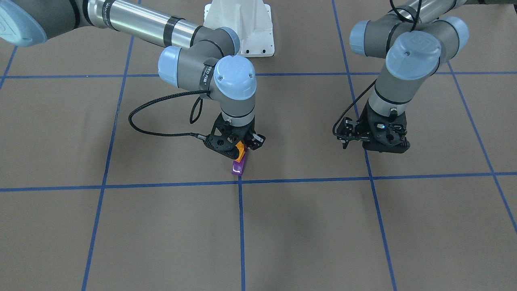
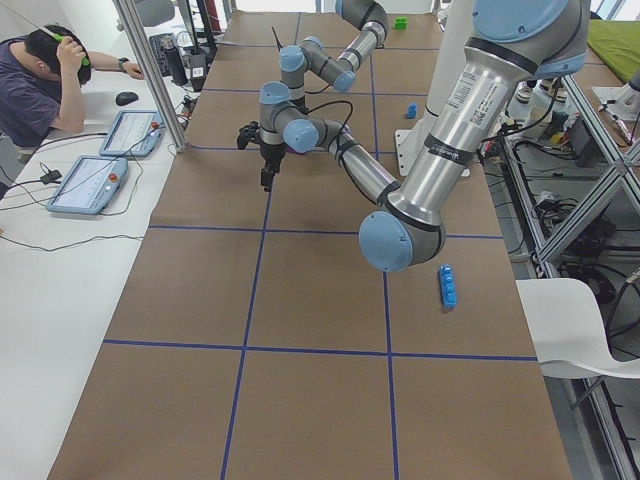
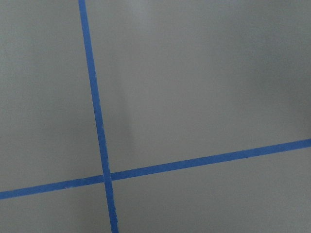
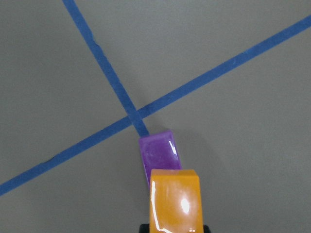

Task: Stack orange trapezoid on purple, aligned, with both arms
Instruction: 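Lower the orange block onto the purple block, aligning its edges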

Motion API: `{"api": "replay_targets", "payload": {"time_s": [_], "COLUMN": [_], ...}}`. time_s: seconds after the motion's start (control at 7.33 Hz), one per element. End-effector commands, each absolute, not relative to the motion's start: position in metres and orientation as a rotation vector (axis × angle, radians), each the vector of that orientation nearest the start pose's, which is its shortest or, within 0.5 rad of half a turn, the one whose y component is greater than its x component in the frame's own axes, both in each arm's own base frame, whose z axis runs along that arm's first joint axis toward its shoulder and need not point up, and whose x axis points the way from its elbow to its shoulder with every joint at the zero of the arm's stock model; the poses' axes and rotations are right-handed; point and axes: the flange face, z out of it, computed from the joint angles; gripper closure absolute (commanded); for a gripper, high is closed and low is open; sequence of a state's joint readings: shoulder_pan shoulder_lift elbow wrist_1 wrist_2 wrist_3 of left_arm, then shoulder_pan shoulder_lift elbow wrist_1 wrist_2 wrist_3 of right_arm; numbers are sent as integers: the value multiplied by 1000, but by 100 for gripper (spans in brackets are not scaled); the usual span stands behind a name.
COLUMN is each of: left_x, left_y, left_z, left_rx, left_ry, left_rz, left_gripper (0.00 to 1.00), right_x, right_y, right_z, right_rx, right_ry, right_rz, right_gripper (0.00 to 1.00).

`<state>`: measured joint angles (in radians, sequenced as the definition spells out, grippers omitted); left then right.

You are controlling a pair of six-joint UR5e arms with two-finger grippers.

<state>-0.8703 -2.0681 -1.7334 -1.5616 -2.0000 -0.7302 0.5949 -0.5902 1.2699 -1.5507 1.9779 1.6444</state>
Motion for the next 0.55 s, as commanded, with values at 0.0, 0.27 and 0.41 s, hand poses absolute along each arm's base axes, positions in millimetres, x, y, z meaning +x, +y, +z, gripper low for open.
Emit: {"api": "replay_targets", "payload": {"time_s": [0.0,0.27,0.41], "left_x": [347,347,347], "left_y": [-554,-554,-554], "left_z": [307,307,307], "left_rx": [212,212,212], "left_ry": [731,731,731], "left_rz": [111,111,111], "left_gripper": [0,0,0], "right_x": [-608,-609,-608], "right_y": [-519,-519,-520], "right_z": [161,162,162], "right_rx": [-199,-197,-195], "right_ry": [-769,-768,-771], "right_rz": [487,487,486], "right_gripper": [100,100,100]}}
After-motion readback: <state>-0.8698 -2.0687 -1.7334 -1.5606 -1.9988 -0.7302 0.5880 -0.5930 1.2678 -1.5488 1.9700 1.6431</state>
